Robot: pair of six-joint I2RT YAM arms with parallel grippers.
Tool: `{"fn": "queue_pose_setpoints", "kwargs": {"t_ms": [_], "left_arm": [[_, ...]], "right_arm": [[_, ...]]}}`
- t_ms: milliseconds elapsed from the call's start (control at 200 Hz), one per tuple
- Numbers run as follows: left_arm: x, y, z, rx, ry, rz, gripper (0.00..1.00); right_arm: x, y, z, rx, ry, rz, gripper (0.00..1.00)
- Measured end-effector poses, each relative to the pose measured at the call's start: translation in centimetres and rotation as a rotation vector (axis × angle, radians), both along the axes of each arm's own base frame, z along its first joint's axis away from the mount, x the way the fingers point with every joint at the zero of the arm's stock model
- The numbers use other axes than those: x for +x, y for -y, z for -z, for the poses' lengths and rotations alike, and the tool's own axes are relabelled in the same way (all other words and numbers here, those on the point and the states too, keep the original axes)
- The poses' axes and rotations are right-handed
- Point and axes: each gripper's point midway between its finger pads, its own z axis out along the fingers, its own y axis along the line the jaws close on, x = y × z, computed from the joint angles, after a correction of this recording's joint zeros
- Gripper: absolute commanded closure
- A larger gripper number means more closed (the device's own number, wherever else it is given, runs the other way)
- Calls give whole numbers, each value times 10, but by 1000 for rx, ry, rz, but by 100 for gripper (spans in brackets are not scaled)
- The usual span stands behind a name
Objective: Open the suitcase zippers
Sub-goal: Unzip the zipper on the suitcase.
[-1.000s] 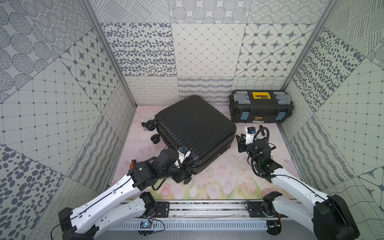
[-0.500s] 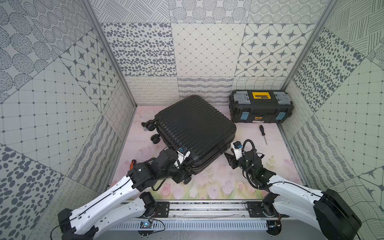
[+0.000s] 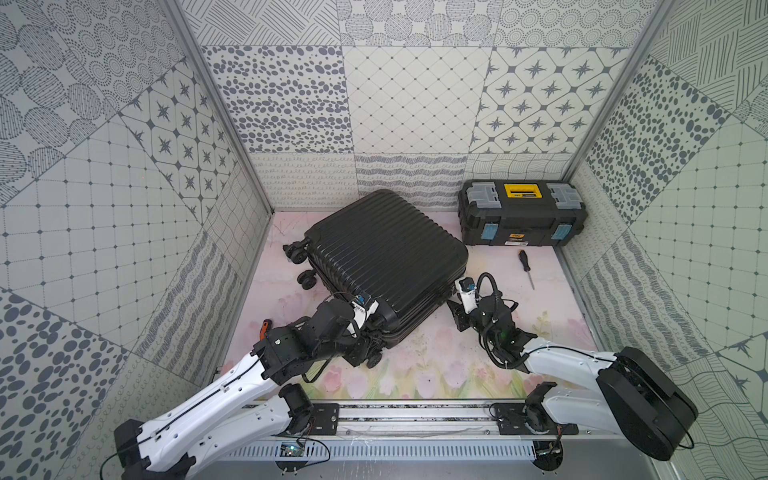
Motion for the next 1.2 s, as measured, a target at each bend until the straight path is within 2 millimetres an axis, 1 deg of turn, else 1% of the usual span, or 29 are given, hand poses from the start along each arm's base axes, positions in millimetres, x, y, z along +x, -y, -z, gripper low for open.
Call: {"fn": "queue_pose_setpoints", "kwargs": {"t_ms": [260,410,490,560,605,665,695,720,830,915,996,1086,1201], "left_arm": [[-1,-2,0,-4,4,-5,64],[-1,-2,0,-4,4,-5,64],[-1,-2,0,-4,3,-5,64],[-1,-2,0,-4,3,-5,64],[-1,-2,0,-4,3,-5,64],[-1,-2,0,-4,3,-5,64],[-1,-2,0,-4,3,-5,63],[-1,-2,0,-4,3,-5,60],[-1,-3,0,-2,2,-11,42],[4,-8,-4,5,9,-58,32],[11,-15,-10,7,11,-116,30],[18,-24,-17,-7,-16,-187,29],[38,-42,-21,-34,-66,-329,27]], "right_arm": [[1,-1,-25,45,59,-3,62],[2,0,-21,41,44,-6,63],[5,-3,-16,34,28,-9,66],[7,-5,-11,30,11,-11,74],[8,-6,-8,23,4,-14,81],[9,-6,-9,29,5,-13,94],[10,-6,-9,31,3,-12,100],[10,-6,-9,37,0,-9,100],[13,1,-10,35,4,6,100],[14,6,-14,35,-1,20,100],[12,9,-15,30,-16,27,100],[6,8,-15,35,-39,9,100],[-8,1,-17,37,-65,-38,100]]}}
